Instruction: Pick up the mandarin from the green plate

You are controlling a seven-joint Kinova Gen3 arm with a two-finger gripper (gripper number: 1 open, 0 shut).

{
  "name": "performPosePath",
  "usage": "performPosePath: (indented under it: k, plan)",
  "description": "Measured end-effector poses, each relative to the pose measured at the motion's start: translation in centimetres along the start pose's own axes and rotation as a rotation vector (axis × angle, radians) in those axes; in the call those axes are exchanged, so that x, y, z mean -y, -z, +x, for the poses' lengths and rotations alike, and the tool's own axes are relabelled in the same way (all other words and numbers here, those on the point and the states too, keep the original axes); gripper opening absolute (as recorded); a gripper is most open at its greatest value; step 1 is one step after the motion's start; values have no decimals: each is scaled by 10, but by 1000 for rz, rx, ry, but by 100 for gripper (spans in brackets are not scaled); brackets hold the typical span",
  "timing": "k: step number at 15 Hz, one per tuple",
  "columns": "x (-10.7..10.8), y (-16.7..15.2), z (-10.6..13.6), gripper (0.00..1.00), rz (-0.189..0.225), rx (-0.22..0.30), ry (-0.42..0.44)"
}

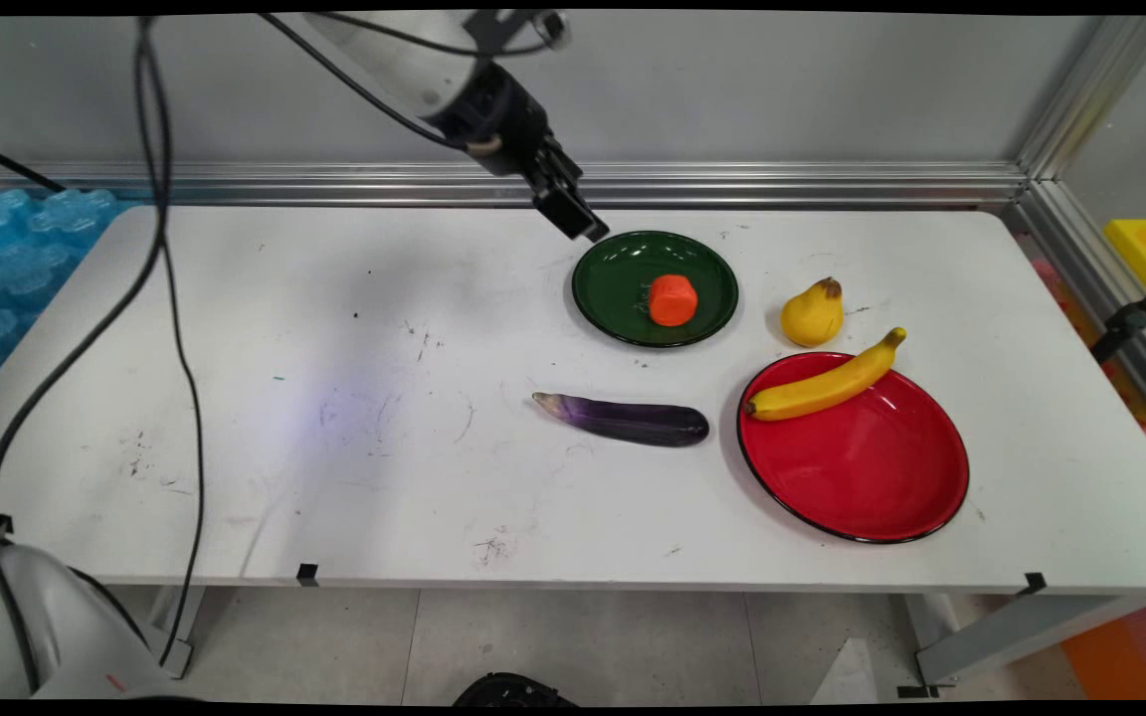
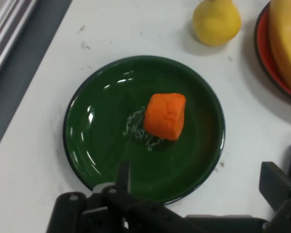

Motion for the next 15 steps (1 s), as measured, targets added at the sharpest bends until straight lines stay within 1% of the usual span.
performPosePath:
  k: [4,7,11,15]
  plan:
    - [1,-50,9,100,6,45,-35]
    - [0,-77,13,100,8,66,-48]
    - [0,-124,22,100,12,103,-70]
    - [-1,-165,28,100,13,138,-76]
